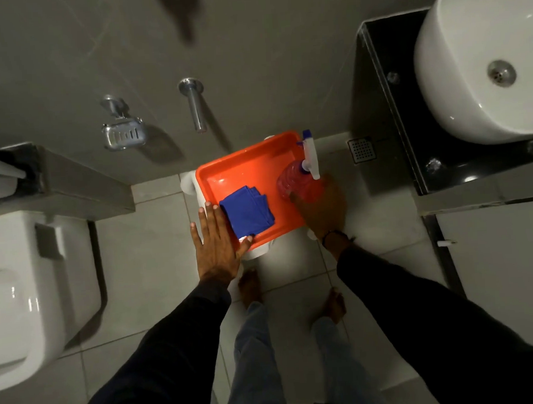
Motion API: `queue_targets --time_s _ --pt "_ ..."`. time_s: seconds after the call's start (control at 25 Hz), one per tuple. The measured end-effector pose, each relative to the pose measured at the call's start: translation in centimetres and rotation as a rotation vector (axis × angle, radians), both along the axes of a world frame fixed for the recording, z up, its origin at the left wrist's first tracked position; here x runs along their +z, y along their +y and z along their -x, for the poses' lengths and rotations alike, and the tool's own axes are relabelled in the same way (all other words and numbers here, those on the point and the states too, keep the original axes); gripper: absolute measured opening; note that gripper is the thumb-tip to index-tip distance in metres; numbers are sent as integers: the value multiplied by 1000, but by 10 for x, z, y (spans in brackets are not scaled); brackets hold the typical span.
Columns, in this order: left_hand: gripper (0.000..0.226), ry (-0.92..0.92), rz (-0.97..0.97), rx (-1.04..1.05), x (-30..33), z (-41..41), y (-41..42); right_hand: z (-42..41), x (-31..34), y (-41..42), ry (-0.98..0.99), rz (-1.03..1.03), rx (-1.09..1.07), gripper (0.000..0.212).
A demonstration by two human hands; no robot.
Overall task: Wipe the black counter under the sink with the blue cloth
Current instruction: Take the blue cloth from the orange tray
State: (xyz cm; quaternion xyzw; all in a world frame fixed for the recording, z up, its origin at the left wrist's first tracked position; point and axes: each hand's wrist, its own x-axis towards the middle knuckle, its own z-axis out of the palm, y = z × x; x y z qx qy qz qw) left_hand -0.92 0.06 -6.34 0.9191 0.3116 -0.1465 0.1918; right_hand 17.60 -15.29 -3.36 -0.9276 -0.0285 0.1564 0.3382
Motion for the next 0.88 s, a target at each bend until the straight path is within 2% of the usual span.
queue_targets --time_s 0.08,0.2,0.32,0.52,0.64,0.72,0.88 --pt "92 -41 -12 -43 7 -11 12 27 -6 -13 39 222 20 68" --pt "69 -79 -49 -193 5 -45 32 48 -18 1 -6 303 247 46" --pt "56 -33 -20 -303 -5 -76 44 45 -33 34 40 360 475 44" --pt "48 117 -2 -288 -14 -97 50 38 -56 61 258 330 436 48" --pt "43 163 78 -307 -10 -105 56 30 -57 60 387 249 367 41" --pt "40 188 235 -216 -1 -108 63 23 -50 54 437 205 353 34" --pt "23 135 513 130 40 -105 66 11 -13 32 463 9 303 55"
